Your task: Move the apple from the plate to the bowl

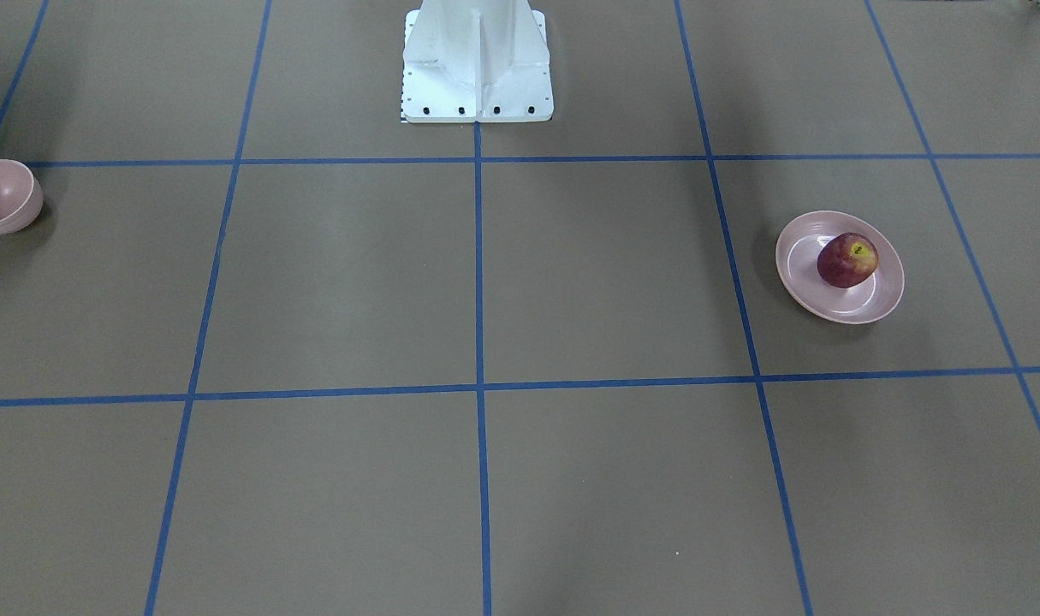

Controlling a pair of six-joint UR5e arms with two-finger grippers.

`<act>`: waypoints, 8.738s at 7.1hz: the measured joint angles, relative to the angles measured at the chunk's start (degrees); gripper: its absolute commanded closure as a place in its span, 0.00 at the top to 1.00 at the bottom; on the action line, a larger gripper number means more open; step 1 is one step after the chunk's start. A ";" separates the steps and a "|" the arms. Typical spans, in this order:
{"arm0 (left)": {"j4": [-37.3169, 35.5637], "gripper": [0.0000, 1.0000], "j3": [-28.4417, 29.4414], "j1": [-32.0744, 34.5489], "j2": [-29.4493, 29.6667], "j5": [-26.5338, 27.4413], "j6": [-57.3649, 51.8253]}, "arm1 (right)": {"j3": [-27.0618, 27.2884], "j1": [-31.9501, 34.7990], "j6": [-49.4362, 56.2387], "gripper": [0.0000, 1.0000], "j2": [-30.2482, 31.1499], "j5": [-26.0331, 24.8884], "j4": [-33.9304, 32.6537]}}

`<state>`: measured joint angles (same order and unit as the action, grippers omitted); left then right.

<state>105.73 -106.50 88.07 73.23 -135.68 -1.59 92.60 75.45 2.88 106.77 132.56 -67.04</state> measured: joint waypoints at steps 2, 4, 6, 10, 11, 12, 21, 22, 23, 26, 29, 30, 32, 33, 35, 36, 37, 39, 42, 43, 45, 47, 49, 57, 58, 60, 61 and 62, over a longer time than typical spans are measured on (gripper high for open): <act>0.16 0.98 -0.23 0.00 -0.01 -0.02 -0.03 | -0.10 -1.43 -1.49 0.96 2.34 3.54 5.03; 1.07 0.98 -0.31 0.00 -0.07 -0.02 0.00 | 0.15 -3.78 -2.57 0.94 2.89 4.62 6.19; 1.64 0.98 -0.35 0.00 -0.10 -0.06 -0.03 | 0.18 -6.83 -4.88 0.03 2.91 3.59 6.75; 2.70 0.98 -0.46 0.00 -0.28 -0.50 0.01 | 0.40 -9.19 -6.68 0.00 2.76 2.86 7.50; 2.87 0.98 -0.46 0.00 -0.42 -1.44 0.03 | 1.05 -9.17 -6.81 0.00 2.81 2.85 7.50; 2.95 0.98 -0.46 0.00 -0.52 -2.18 0.06 | 2.45 -9.09 -6.95 0.00 2.89 2.87 7.34; 2.50 0.98 0.03 -0.12 0.69 -3.92 3.29 | 10.91 -34.36 -62.80 0.00 -38.51 -6.87 -17.04; 2.55 0.98 0.07 -0.28 1.38 -4.99 6.34 | 8.98 -36.78 -66.38 0.00 -44.72 -9.22 -21.30; 2.65 0.98 0.10 -0.38 1.72 -5.50 7.76 | 6.36 -38.29 -68.88 0.00 -48.65 -10.28 -22.04; 2.78 0.97 0.21 -1.01 2.05 -5.71 8.83 | -6.21 -40.53 -80.48 0.00 -55.37 -11.13 -7.85; 2.84 0.97 0.62 -2.22 4.22 -5.88 9.00 | -9.07 -41.53 -83.87 0.16 -57.27 -11.49 -5.18; 2.87 0.97 0.65 -2.94 4.74 -5.88 8.88 | -9.16 -41.69 -84.15 0.42 -57.22 -11.91 -5.34; 2.93 0.98 0.61 -4.49 5.32 -5.66 8.93 | -9.07 -41.80 -84.55 1.00 -57.04 -12.81 -5.62; 3.02 0.98 0.82 -4.94 5.39 -5.37 10.00 | -8.62 -41.80 -84.74 1.00 -56.99 -13.32 -5.71; 5.53 0.98 1.32 -7.26 5.39 -5.12 12.76 | -2.85 -41.44 -84.63 1.00 -55.65 -13.15 -10.68; 6.41 0.98 1.32 -9.12 5.47 -5.00 14.94 | 2.26 -40.93 -83.94 1.00 -53.37 -12.90 -14.91; 6.91 0.98 1.29 -11.63 5.73 -3.79 18.90 | 6.32 -40.45 -82.16 1.00 -50.17 -12.76 -17.01; 10.18 0.98 1.22 -19.17 6.99 1.46 32.00 | 10.53 -39.16 -75.97 1.00 -44.69 -12.69 -17.97; 13.69 0.98 1.25 -27.71 9.38 5.55 47.62 | 12.36 -37.80 -69.45 1.00 -39.42 -12.77 -17.87; 13.85 0.98 1.28 -29.63 9.96 6.54 50.65 | 12.39 -37.59 -67.44 1.00 -37.44 -12.89 -16.91; 13.90 0.98 1.55 -33.41 10.96 9.89 54.42 | 12.30 -37.50 -65.67 1.00 -32.60 -13.01 -11.39; 13.90 0.98 3.41 -35.79 12.16 12.76 55.18 | 12.24 -37.51 -65.70 1.00 -30.03 -13.01 -8.43; 13.98 0.98 5.22 -36.58 13.08 13.92 55.17 | 12.48 -37.49 -65.60 1.00 -28.99 -12.95 -7.80; 13.44 0.00 4.56 -38.13 13.42 14.03 54.88 | 13.63 -34.77 -64.91 1.00 -27.41 -9.85 -7.59; 10.06 0.00 0.15 -37.94 13.87 12.28 54.86 | 14.01 -33.63 -63.79 1.00 -26.27 -9.05 -7.59; -5.13 0.00 -8.03 -38.82 22.83 11.41 58.16 | 15.07 -30.86 -57.86 1.00 -22.38 -8.18 -7.58; -12.98 0.00 -9.19 -42.01 30.76 14.18 62.55 | 15.27 -28.46 -53.35 1.00 -20.01 -7.19 -7.58; -20.06 0.00 -8.98 -46.37 38.69 18.44 66.48 | 15.33 -25.53 -48.38 1.00 -17.44 -5.94 -7.58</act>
<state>85.68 -115.48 41.70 111.92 -117.24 64.89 107.94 49.93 -45.50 89.33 126.62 -74.62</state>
